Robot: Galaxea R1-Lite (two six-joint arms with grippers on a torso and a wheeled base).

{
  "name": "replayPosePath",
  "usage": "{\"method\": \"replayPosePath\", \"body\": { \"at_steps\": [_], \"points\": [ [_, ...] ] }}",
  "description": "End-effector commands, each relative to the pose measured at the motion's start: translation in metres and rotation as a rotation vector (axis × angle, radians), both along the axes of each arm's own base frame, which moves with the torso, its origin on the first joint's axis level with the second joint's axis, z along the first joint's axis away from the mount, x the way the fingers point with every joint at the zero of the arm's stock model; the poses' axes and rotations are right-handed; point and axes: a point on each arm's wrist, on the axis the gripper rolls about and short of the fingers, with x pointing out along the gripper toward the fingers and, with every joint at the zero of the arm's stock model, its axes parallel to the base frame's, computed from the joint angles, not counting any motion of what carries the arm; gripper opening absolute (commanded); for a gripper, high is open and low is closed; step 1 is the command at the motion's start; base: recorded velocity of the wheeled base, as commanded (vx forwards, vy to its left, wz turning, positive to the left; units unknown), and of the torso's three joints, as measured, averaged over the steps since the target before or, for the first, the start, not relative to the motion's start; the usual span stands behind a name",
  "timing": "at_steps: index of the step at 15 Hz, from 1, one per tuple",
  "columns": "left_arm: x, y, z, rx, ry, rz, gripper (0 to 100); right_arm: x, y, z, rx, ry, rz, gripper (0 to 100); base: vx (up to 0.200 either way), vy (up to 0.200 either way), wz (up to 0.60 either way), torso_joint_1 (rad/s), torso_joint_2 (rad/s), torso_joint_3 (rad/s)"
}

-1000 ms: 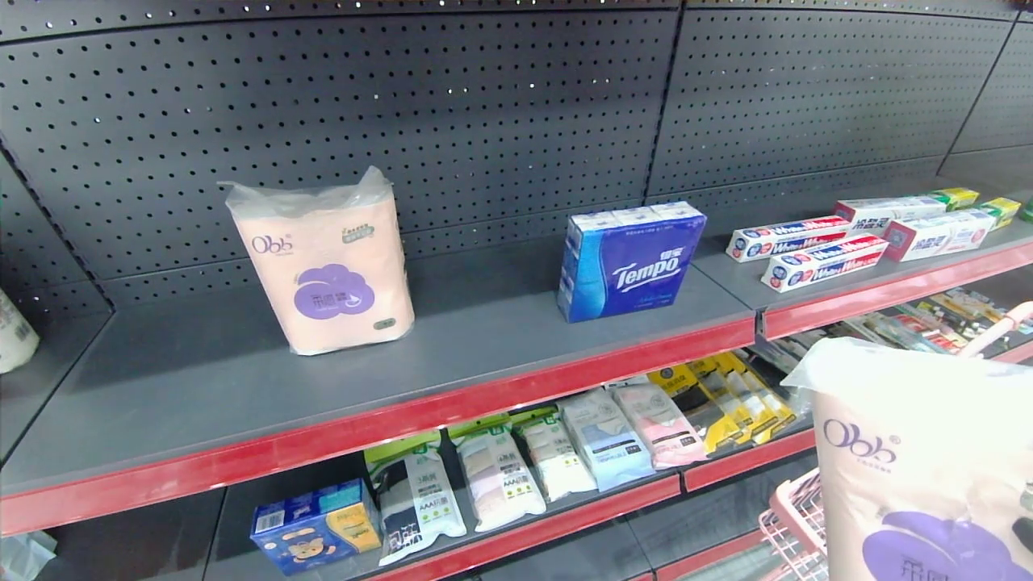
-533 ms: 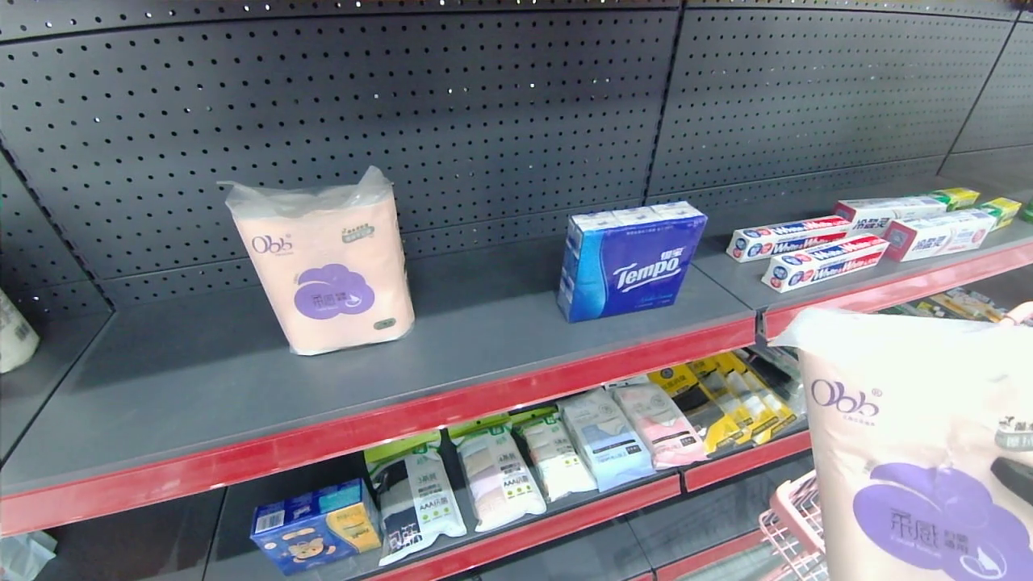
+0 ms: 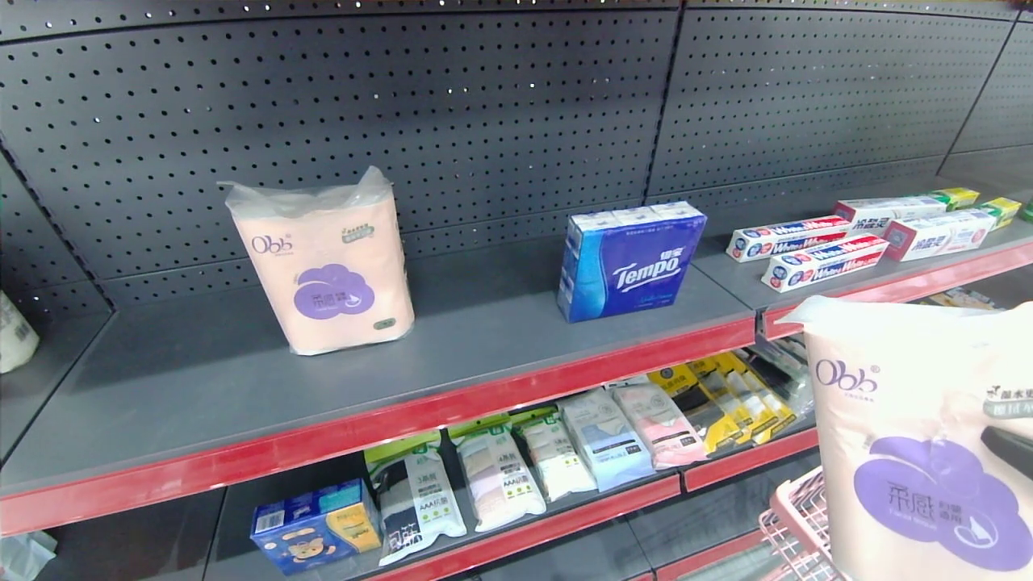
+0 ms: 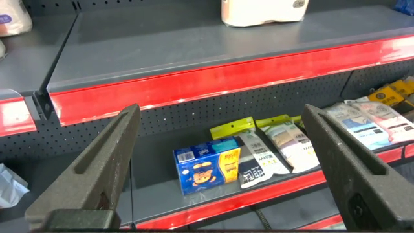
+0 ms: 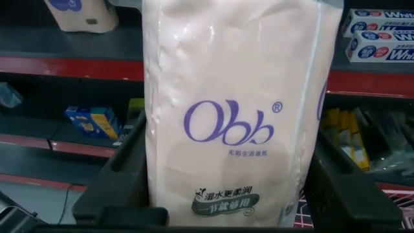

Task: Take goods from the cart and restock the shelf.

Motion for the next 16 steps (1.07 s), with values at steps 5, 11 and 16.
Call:
{"method": "replayPosePath", "body": {
  "at_steps": [5,11,16],
  "points": [
    [0.0001,0.0,0.0,-0.001,0.002,0.001,100,0.0015,-0.001,0.0011,-0.021,-0.006,-0.029,0,0.0,0.0,0.0,0.0,0.0,0.0],
    [0.0001,0.0,0.0,-0.001,0.002,0.001,100,0.0061,-0.0034,-0.0042,-0.127,-0.017,-0.049,0,0.0,0.0,0.0,0.0,0.0,0.0],
    [0.0001,0.0,0.0,0.001,0.002,0.001,100,0.0064,-0.0034,-0.0038,-0.127,-0.02,-0.047,0,0.0,0.0,0.0,0.0,0.0,0.0]
  ]
}}
